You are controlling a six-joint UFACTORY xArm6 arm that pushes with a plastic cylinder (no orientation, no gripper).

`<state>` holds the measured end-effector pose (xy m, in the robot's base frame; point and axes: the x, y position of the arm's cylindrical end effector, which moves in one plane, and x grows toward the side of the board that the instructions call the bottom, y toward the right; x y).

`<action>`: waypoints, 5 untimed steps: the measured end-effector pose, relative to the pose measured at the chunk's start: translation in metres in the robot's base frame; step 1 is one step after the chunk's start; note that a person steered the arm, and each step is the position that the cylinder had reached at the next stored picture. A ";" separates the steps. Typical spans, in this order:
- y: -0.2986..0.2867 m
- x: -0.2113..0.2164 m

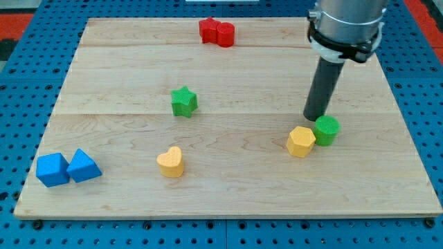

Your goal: Push the hexagon right to the heart

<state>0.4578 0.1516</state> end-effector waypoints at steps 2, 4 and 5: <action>0.019 0.046; 0.001 0.042; -0.067 0.052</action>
<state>0.5099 0.0848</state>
